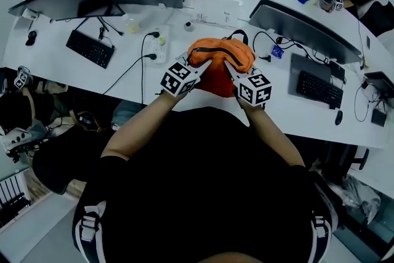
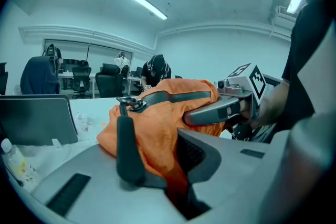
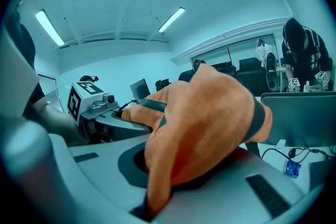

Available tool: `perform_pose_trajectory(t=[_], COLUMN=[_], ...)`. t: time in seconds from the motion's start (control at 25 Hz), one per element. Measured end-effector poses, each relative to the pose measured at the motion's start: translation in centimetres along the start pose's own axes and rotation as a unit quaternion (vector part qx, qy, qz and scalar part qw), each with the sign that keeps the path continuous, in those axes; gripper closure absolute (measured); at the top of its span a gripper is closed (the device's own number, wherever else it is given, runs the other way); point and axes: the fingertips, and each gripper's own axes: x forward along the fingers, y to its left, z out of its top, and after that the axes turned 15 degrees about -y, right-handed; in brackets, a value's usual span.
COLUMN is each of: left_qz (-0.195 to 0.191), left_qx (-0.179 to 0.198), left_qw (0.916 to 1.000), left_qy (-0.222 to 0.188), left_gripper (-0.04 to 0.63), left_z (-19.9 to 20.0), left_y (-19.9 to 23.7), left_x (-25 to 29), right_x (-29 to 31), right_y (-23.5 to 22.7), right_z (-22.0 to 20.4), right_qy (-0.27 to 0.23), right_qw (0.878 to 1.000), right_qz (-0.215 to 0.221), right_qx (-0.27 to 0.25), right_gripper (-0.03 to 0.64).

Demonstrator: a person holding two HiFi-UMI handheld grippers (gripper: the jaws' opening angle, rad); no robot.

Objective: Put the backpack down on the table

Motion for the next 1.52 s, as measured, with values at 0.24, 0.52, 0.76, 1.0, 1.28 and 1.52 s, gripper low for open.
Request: perform_pose_trajectory(t=[0.24, 0.52, 0.76, 1.0, 1.28, 1.52], left_qz=[-0.011, -0.038, -0.057, -0.065, -0.076, -0.079], left_qx=[-0.018, -0.017, -0.010, -0.019, -0.035, -0.043], left_qw=[0.9997, 0.9987, 0.9966, 0.9947, 0.9928, 0.9914], left_qy=[0.010, 0.030, 0.058, 0.077, 0.087, 0.096], left_gripper=[0.554, 0.554, 0.554, 0.554, 0.554, 0.554], left_z=[-1.3, -3.8, -6.1, -7.9, -9.6, -10.7], left_y=[0.5, 0.1, -0.3, 0.1, 0.6, 1.2], left_x=[0.9, 1.0, 1.7, 2.4, 3.2, 3.5], right_x=[0.5, 0.3, 0.0, 0.3, 0.5, 1.3], right_y=[-1.0, -1.4, -2.1, -2.9, -3.6, -4.2], right_z=[-1.4, -4.2, -6.5, -8.3, -9.8, -11.0], right_qy=[0.011, 0.033, 0.055, 0.069, 0.090, 0.102], right_qw=[1.000, 0.999, 0.997, 0.995, 0.993, 0.991], right_qz=[-0.004, -0.003, -0.006, -0.009, -0.010, -0.008], right_qx=[0.010, 0.033, 0.058, 0.069, 0.078, 0.081], right_gripper=[0.586, 0.588, 0.588, 0.588, 0.588, 0.588])
